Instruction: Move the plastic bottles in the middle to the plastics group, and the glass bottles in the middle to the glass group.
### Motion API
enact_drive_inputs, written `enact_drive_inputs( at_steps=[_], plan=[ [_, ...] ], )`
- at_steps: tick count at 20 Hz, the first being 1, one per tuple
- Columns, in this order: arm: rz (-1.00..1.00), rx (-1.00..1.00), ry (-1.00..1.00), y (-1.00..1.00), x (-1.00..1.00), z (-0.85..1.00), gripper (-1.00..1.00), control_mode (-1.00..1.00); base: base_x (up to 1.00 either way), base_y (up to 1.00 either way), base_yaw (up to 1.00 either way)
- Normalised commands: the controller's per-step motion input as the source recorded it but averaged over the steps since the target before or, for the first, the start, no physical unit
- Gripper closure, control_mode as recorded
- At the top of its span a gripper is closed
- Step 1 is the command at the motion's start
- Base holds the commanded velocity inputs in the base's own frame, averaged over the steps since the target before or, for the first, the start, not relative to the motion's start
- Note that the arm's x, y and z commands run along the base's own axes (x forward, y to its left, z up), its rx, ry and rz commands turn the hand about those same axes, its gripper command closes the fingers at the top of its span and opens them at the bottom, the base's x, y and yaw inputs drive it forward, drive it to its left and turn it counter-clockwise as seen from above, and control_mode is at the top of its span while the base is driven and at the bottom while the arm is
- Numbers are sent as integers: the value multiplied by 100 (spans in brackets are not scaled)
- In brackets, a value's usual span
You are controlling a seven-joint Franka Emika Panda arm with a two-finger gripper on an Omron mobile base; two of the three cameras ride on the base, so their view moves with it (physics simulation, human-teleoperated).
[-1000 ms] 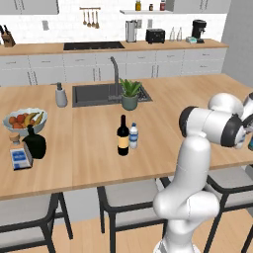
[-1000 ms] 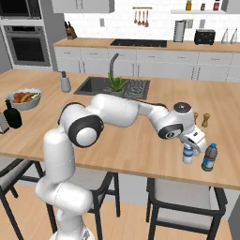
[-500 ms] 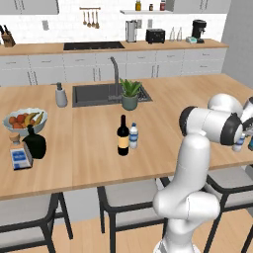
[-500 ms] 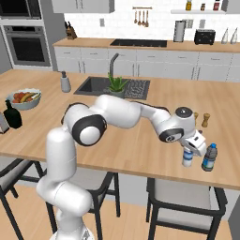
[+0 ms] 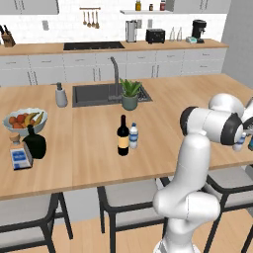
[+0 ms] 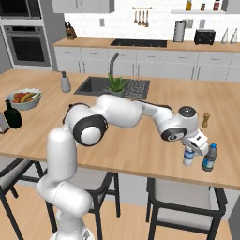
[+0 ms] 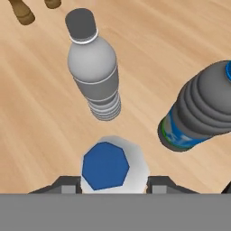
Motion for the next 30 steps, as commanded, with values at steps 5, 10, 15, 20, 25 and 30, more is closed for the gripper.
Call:
enact_drive_inputs(
  at_steps=[5, 10, 15, 20, 25, 30],
  plan=[
    [0, 0, 0, 0, 0, 0, -100, -100, 0, 0, 0],
    [0, 0, 0, 0, 0, 8, -100, -100, 0, 0, 0],
    [0, 0, 0, 0, -11, 28, -100, -100, 0, 0, 0],
    [0, -3, -6, 60, -53, 16, -100, -100, 0, 0, 0],
    [0, -14, -5, 100, -64, 1, -100, -100, 0, 0, 0],
    [13, -17, 0, 100, -18, 2, -100, -100, 0, 0, 0]
  ],
)
